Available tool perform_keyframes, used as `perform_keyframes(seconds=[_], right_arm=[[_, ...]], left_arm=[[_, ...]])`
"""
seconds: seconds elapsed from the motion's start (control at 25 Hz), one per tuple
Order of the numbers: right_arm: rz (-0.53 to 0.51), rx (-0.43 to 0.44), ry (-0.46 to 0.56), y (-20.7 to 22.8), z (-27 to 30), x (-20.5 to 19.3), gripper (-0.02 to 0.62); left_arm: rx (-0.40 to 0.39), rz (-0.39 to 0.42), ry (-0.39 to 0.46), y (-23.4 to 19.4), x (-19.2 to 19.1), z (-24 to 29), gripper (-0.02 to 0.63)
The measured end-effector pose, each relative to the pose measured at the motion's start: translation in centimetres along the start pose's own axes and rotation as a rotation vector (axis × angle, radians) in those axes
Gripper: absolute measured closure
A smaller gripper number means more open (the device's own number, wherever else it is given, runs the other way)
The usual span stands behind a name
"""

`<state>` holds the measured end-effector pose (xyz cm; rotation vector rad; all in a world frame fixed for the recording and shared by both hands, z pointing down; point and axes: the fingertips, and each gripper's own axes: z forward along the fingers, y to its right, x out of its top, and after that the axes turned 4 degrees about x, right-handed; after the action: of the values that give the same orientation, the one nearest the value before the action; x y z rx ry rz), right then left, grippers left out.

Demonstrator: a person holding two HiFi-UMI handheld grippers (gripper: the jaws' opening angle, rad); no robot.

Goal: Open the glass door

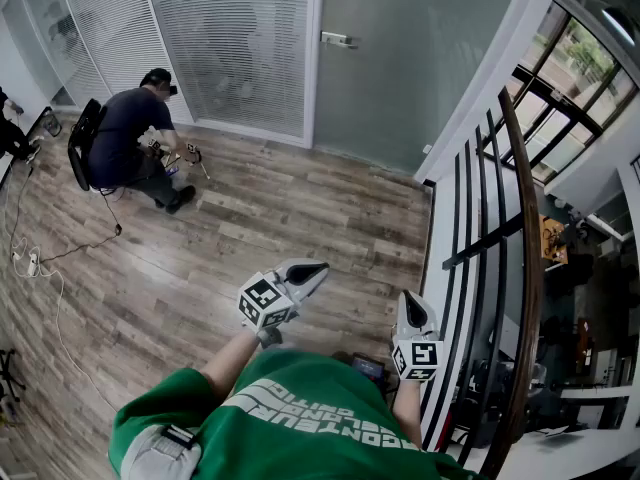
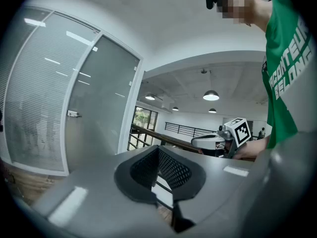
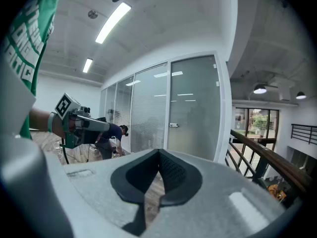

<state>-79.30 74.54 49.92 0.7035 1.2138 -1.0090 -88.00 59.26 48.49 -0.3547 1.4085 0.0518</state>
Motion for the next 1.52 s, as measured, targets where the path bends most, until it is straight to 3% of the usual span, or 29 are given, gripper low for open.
perform_keyframes(seconds=[0.96,1.52], right_arm=[[0.000,0.018,0.021,1.3,-1.9,-0.9,0.603],[0.008,0.009,-0.003,6.2,-6.0,-3.7,0.603]], left_arm=[[0.012,0.007,-0.011,2.8,-0.9,0.5,0.595],[0.005,-0.023,-0.020,7.5,-2.8,5.0,0.594]])
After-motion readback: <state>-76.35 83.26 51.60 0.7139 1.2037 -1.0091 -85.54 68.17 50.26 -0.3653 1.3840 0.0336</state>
